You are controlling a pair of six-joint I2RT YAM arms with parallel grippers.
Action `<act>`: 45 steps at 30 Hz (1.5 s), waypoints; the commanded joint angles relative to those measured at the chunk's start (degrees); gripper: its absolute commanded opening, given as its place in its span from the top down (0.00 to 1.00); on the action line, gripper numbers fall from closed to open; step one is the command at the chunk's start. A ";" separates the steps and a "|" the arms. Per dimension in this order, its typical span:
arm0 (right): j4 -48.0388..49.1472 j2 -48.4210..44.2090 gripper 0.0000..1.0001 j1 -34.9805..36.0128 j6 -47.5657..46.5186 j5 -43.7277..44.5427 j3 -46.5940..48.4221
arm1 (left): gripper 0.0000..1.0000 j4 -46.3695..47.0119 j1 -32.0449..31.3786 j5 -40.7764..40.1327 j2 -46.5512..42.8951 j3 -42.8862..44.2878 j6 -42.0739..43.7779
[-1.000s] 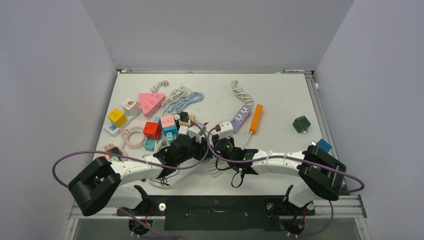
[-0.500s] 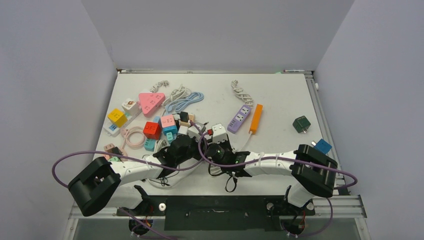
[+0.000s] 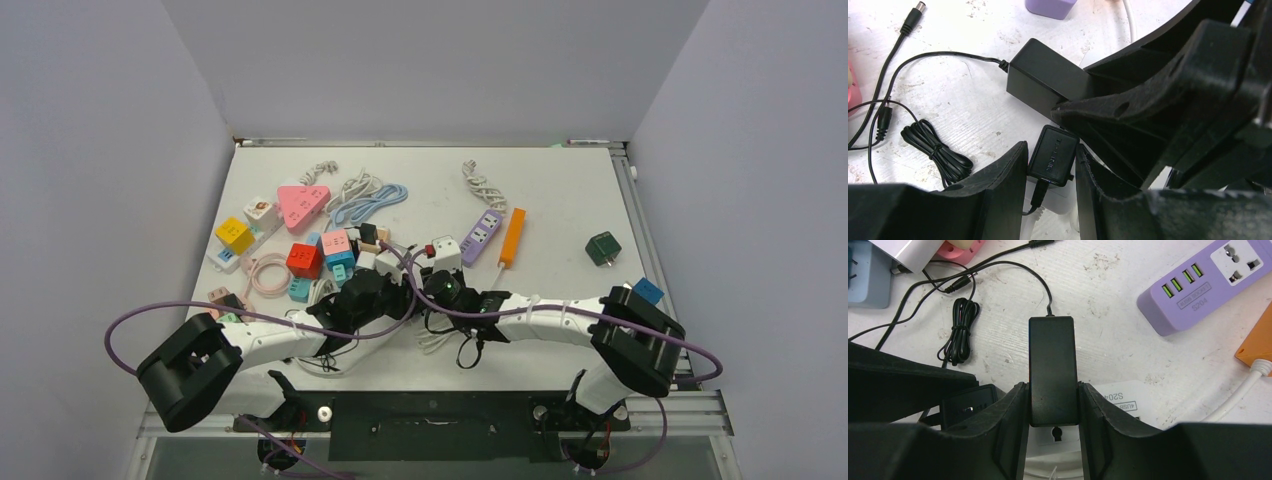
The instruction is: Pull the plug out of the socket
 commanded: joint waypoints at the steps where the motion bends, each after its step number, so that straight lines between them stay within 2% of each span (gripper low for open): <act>1: 0.19 -1.97 0.95 -2.60 3.70 -2.52 1.11 | 1.00 -10.08 1.09 -5.41 2.41 -1.35 0.11; 8: -0.98 -0.88 0.95 -3.54 3.95 -4.48 2.11 | 1.00 -10.39 1.06 -5.50 2.53 -1.09 0.12; 21: -7.25 2.25 0.95 4.40 -1.71 8.34 8.41 | 1.00 -11.22 1.09 -5.33 2.32 -0.38 0.15; 29: -6.56 2.32 0.95 4.04 -0.63 7.28 7.83 | 1.00 -11.32 1.09 -5.41 2.06 -0.73 0.10; 39: -4.14 -0.58 0.95 -2.34 1.62 -2.68 5.66 | 1.00 -11.30 1.05 -5.40 2.14 -0.67 0.12; 45: -4.07 -0.65 0.95 -2.32 1.55 -2.17 5.35 | 1.00 -11.31 1.09 -5.32 2.17 -0.56 0.21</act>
